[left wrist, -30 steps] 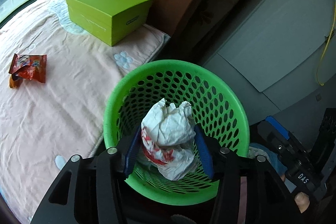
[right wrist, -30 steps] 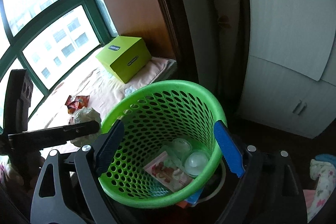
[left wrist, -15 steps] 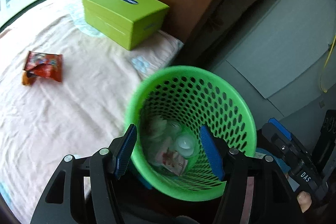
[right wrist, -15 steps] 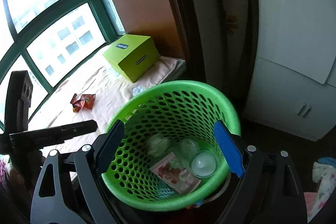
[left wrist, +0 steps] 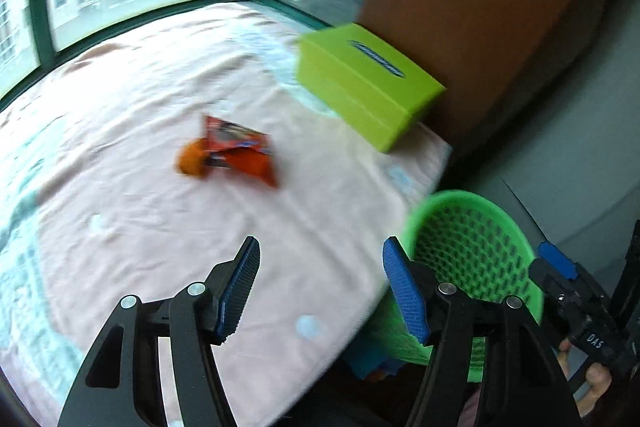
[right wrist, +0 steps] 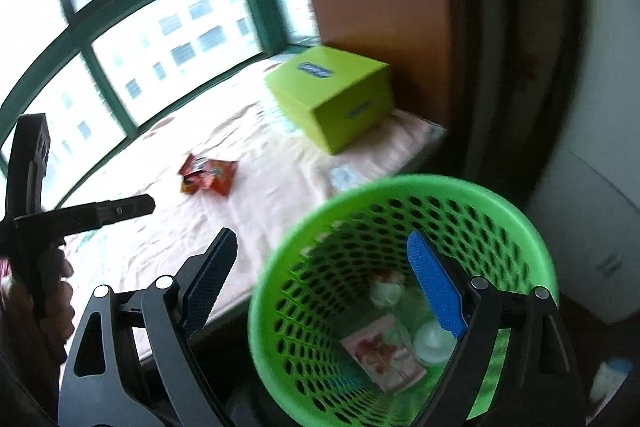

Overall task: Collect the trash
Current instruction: 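Move both tools back over the seat toward the orange snack bag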

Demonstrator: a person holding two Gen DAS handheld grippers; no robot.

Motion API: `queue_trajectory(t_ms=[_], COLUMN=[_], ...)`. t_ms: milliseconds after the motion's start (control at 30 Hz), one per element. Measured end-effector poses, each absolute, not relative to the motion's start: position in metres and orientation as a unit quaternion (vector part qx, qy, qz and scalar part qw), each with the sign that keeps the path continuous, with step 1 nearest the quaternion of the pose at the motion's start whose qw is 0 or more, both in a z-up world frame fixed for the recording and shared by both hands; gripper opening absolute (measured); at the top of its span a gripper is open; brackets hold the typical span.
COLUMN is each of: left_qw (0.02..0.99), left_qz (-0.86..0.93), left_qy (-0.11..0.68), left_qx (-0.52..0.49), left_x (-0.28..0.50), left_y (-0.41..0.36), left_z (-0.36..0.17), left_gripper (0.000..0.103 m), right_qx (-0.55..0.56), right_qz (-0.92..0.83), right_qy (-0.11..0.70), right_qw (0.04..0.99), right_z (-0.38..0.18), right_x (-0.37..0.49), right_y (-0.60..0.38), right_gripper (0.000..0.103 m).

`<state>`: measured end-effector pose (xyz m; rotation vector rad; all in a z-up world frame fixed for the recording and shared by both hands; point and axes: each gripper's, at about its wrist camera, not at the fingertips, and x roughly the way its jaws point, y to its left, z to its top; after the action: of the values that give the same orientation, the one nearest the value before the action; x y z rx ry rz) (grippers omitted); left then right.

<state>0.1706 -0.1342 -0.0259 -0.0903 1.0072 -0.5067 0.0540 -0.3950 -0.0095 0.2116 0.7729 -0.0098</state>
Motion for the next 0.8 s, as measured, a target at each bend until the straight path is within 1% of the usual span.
queue_trajectory(t_ms=[200,433,500,700,767,800], left_qw=[0.855,0.858,0.859,0.859,0.859,0.859], left_qz=[-0.196,-0.167,-0.159,-0.14,-0.135,-0.132], left_qy=[0.477,0.48,0.481,0.487,0.489,0.49], left_qx=[-0.062,-0.073,-0.071,-0.072,-0.071,-0.07], left_x=[0.187,0.2,0.203,0.217,0.222,0.224], left_y=[-0.086,-0.057,-0.052,-0.038,-0.034,-0.032], left_z=[-0.032,-0.042,-0.045,-0.056,-0.06,-0.062], left_gripper=[0.062,0.062,0.066,0.066,0.071,0.072], right_qx=[0.042,-0.034,-0.048,-0.113,-0.113,-0.117], right_qz=[0.074,0.163,0.187,0.257,0.281,0.287], right_qy=[0.401,0.425,0.434,0.445,0.456,0.457], right_qw=[0.912,0.89,0.88,0.851,0.837,0.834], right_z=[-0.011,-0.021,-0.026,-0.043,-0.052,-0.055], right_x=[0.1,0.151,0.166,0.211,0.229,0.236], right_y=[-0.358,-0.319,-0.309,-0.274,-0.265,-0.261], right_gripper=[0.086,0.086,0.086,0.086,0.086,0.086])
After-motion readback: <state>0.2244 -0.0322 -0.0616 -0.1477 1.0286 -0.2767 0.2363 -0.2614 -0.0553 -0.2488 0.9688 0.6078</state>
